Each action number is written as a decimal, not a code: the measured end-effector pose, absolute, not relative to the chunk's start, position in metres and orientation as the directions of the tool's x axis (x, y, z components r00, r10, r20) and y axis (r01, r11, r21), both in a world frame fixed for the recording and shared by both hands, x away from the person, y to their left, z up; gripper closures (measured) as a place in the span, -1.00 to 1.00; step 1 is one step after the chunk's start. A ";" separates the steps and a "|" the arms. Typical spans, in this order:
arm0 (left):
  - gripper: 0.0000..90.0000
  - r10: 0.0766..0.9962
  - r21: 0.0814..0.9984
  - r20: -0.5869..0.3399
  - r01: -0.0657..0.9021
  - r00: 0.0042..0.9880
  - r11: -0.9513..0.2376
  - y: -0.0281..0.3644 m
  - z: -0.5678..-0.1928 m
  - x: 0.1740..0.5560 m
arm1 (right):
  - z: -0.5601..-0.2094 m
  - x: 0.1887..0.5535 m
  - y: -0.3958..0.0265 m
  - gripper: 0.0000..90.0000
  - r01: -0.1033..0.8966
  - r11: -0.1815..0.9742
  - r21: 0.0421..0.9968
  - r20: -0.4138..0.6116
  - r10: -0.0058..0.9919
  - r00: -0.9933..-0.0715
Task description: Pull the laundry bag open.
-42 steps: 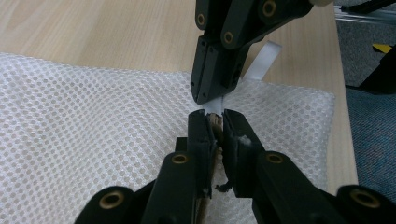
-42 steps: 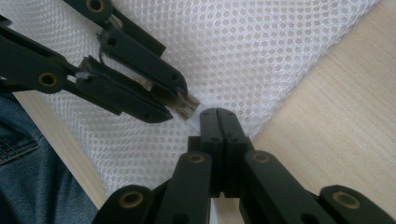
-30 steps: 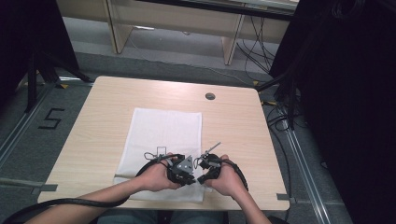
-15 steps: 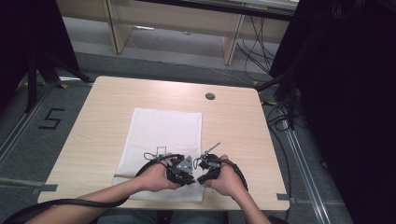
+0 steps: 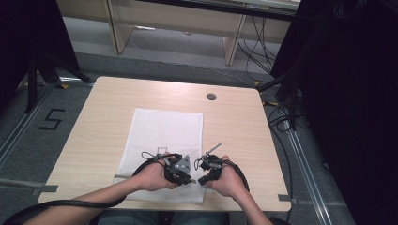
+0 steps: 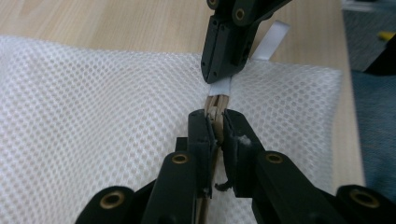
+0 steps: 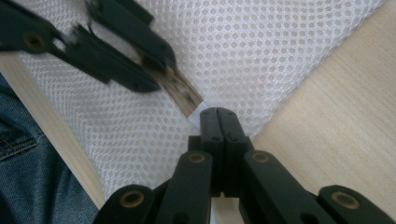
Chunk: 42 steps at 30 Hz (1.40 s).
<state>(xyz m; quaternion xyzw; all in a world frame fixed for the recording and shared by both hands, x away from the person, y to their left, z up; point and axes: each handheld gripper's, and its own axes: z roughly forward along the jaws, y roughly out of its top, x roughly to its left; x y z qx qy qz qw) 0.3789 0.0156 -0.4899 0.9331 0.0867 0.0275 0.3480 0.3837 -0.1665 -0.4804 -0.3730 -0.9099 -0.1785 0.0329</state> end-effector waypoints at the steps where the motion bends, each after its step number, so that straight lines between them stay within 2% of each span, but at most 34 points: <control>1: 0.82 0.195 0.667 -0.031 0.166 0.980 -0.726 0.019 -0.490 0.378 | -0.480 0.384 -0.166 1.00 0.692 0.657 0.299 0.194 0.668 -0.718; 6: 0.81 0.176 0.660 0.012 0.125 0.984 -0.741 0.020 -0.489 0.377 | -0.480 0.384 -0.164 1.00 0.693 0.661 0.289 0.188 0.670 -0.718; 14: 0.81 0.186 0.669 -0.019 0.151 0.982 -0.728 0.023 -0.490 0.376 | -0.480 0.383 -0.166 1.00 0.690 0.659 0.297 0.189 0.668 -0.720; 18: 0.81 0.179 0.664 0.012 0.126 0.984 -0.737 0.027 -0.487 0.377 | -0.480 0.383 -0.166 1.00 0.691 0.658 0.298 0.191 0.669 -0.719; 22: 0.81 0.190 0.671 -0.007 0.145 0.982 -0.727 0.031 -0.486 0.375 | -0.480 0.383 -0.165 1.00 0.694 0.658 0.293 0.191 0.671 -0.717; 26: 0.81 0.178 0.667 0.019 0.120 0.984 -0.735 0.032 -0.486 0.375 | -0.480 0.383 -0.165 1.00 0.690 0.659 0.299 0.187 0.668 -0.720; 31: 0.81 0.196 0.674 -0.007 0.150 0.981 -0.723 0.038 -0.485 0.375 | -0.480 0.383 -0.166 1.00 0.692 0.657 0.299 0.193 0.669 -0.718; 35: 0.81 0.186 0.663 0.024 0.124 0.982 -0.739 0.039 -0.484 0.373 | -0.480 0.383 -0.166 1.00 0.690 0.659 0.300 0.187 0.668 -0.720; 42: 0.81 0.192 0.668 0.013 0.134 0.981 -0.732 0.041 -0.483 0.374 | -0.480 0.383 -0.166 1.00 0.693 0.656 0.300 0.192 0.670 -0.717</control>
